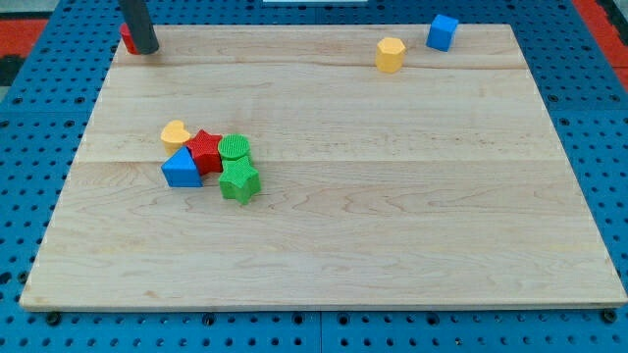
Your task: Move the yellow heart to the top left of the red star
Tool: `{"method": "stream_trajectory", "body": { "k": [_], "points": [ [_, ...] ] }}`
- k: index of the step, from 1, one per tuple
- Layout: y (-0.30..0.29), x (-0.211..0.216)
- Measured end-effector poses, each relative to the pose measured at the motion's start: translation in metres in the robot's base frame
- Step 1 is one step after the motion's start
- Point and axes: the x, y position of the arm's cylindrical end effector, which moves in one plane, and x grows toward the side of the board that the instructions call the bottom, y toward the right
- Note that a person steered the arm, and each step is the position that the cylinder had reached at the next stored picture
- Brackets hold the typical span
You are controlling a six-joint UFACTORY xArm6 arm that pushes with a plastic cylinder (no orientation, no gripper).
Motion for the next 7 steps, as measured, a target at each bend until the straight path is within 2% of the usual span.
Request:
{"method": "stream_trajectory", "body": {
  "k": [1, 2, 3, 4, 5, 6, 7],
  "points": [
    [0.026, 0.018],
    [0.095, 0.084],
    [0.196, 0.156],
    [0.205, 0.211],
    [0.271, 0.240],
    [0.268, 0.282],
    [0.190, 0.331]
  ]
}}
